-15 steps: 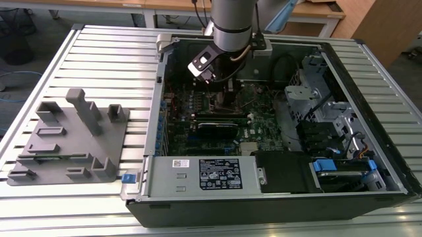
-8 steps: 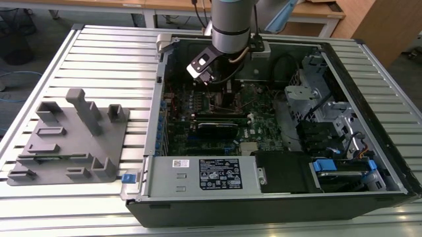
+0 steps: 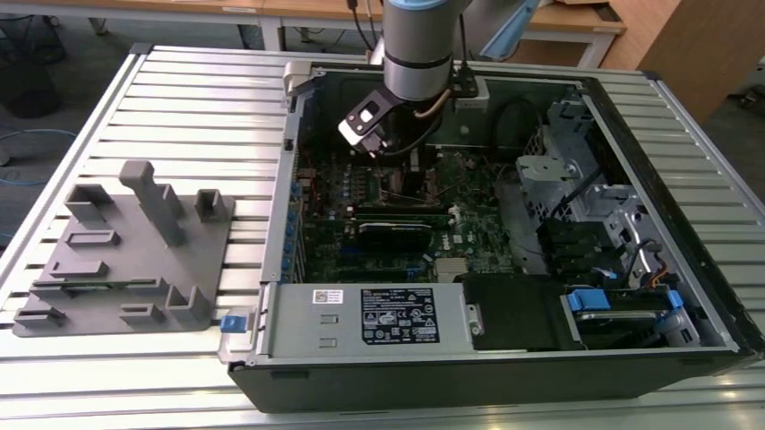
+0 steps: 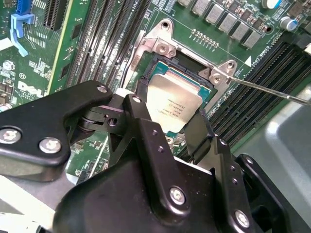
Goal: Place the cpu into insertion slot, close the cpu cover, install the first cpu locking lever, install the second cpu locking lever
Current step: 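Place the cpu into insertion slot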
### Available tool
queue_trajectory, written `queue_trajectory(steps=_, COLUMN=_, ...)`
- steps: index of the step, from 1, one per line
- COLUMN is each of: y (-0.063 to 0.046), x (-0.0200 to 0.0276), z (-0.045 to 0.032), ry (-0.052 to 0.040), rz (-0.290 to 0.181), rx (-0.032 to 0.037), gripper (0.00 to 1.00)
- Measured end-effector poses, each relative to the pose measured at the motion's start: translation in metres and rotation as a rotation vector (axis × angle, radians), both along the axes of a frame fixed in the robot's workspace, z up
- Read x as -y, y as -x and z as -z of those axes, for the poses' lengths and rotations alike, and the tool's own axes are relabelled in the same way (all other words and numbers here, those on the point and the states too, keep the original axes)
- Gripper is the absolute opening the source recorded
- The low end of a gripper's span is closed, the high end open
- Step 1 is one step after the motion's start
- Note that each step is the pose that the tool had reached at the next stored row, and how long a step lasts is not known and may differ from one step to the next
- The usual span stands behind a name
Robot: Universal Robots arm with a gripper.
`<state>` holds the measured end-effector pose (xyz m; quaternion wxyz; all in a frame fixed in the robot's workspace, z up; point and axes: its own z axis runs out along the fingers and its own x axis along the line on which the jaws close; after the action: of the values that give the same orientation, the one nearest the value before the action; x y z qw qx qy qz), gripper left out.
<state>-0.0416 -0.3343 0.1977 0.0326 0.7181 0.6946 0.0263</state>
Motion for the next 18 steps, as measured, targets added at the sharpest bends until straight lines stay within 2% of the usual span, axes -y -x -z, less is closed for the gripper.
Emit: queue_trajectory(steps=18, y=0.0000, x=-0.0001, z=0.0033, ry=-0.0002, rz=0.000, rx=0.0001, gripper=0.54)
